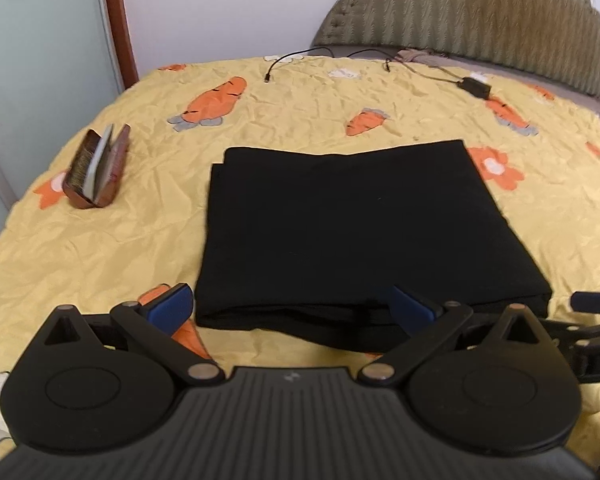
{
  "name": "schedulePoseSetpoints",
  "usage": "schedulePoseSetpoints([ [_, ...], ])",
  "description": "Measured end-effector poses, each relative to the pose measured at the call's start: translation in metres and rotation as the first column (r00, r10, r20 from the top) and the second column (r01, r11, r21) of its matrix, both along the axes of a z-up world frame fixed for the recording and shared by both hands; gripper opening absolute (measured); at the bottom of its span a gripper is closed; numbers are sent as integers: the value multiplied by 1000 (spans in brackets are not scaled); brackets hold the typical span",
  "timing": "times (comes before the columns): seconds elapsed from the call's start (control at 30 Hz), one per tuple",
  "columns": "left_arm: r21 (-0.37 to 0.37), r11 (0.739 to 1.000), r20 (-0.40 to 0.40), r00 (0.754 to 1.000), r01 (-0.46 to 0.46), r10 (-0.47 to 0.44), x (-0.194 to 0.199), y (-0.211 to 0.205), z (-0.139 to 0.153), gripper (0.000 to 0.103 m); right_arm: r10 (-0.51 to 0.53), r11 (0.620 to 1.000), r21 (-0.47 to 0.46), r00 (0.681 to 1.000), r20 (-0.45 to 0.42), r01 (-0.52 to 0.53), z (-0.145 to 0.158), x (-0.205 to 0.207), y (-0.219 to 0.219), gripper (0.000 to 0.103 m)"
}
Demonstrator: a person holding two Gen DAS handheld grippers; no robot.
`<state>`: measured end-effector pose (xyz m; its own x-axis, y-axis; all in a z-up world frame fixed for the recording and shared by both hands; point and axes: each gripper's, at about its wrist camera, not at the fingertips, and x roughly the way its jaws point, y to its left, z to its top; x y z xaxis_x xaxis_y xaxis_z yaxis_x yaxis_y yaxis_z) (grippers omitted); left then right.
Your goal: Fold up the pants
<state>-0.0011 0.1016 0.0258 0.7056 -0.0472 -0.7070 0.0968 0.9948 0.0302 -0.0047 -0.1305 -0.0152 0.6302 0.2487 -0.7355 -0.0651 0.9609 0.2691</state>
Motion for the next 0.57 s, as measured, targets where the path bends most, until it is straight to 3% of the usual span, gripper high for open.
schedulePoseSetpoints([
  [0.57, 44, 998, 53, 997, -50, 48, -15, 9, 3, 103, -3, 1000, 6, 1000, -2, 3, -1, -2, -1, 103],
])
